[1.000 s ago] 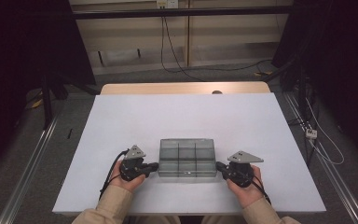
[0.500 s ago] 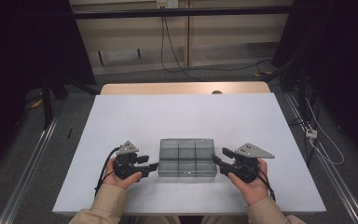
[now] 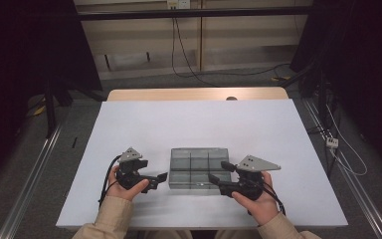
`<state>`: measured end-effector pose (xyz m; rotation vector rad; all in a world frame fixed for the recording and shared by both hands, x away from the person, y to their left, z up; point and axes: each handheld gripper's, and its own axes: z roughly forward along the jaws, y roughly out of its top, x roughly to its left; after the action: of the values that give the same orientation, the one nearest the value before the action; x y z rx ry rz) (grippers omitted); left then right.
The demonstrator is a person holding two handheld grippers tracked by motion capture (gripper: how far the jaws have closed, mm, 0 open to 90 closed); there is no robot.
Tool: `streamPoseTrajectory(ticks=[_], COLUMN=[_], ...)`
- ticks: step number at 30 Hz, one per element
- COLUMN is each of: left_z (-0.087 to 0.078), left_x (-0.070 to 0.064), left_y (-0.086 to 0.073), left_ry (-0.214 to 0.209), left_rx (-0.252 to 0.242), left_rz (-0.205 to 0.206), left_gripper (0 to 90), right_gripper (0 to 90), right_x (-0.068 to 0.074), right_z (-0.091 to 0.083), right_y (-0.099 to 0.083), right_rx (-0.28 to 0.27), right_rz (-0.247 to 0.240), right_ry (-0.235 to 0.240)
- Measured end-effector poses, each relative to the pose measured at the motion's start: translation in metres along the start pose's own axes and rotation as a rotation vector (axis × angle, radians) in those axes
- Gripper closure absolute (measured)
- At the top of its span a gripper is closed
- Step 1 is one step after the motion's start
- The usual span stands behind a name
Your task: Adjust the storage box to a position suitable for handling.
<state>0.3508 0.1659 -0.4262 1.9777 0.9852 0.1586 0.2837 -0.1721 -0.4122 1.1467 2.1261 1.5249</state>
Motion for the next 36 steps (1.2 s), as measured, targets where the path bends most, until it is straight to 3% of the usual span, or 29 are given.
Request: streamPoseTrajectory(ticks=[8,11,17,25,36], left_z=[-0.001,-0.001,-0.001,-0.001,-0.001], left_x=[0.0,-0.001,-0.002,-0.002,-0.002], left_y=[0.001,0.001,0.001,0.001,0.001], left_ry=[0.006,0.006,0.002,0.001,0.003], left_rx=[-0.001,-0.001,-0.002,0.0,0.006], left_rz=[0.014,0.016,0.025,0.026,0.033], left_gripper=[5.6,5.6,5.6,5.6,5.6], right_gripper=[78.5,87.5,90.0,90.0,90.0], right_x=[0.011,0.015,0.019,0.019,0.012], right_z=[0.008,0.01,0.015,0.021,0.034], right_y=[-0.005,-0.008,-0.015,-0.023,-0.03], right_rx=[0.066,0.089,0.137,0.203,0.264], right_rz=[-0.03,-0.054,-0.069,-0.091,-0.109], right_ry=[0.102,0.132,0.169,0.183,0.133])
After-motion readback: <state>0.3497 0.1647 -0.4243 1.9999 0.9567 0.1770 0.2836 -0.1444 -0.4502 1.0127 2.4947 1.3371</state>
